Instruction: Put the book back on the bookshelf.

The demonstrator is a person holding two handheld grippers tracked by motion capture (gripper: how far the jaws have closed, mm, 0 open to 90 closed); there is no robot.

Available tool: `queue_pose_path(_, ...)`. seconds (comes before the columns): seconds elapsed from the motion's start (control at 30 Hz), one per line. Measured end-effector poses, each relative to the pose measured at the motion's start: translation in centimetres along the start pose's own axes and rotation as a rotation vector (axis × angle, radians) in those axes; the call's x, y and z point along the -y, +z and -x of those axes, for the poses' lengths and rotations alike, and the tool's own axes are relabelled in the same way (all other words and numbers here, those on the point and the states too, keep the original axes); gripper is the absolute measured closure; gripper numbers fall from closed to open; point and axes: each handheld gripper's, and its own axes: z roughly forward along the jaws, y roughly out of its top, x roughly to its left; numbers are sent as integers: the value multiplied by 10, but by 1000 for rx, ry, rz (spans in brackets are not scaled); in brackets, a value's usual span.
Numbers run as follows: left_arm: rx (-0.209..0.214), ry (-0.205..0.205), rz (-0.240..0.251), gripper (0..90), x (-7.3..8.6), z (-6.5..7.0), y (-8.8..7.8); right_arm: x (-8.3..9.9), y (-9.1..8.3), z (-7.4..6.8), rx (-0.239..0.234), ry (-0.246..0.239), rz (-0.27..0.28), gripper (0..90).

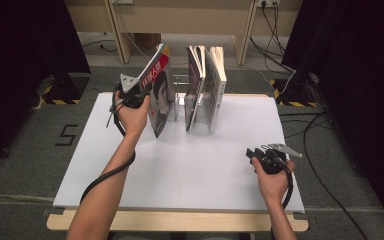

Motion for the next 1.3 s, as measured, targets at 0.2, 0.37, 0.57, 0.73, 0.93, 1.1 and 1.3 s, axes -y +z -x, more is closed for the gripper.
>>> queue_pose_path(0.2,2,-32,-4,832,1,-6,-3,0,-1,0,1,3,1,610)
queue_pose_path(0.37,28,-82,3,814,1,-8,-3,0,-1,1,3,4,1,610)
queue_pose_path(0.57,33,-101,1,796,-2,-10,-2,0,0,1,3,12,-5,610)
queue_pose_path(0.73,35,-129,-5,787,-5,-13,1,0,0,1,2,9,-2,609)
queue_pose_path(0.93,53,-148,-14,782,-8,-10,6,0,-1,3,6,3,-2,609)
queue_pose_path(1.1,64,-162,-30,789,-6,-7,11,-1,-1,4,1,13,-1,608)
queue_pose_path(1.3,66,-149,-48,833,-8,-5,13,-1,-2,5,1,20,1,608)
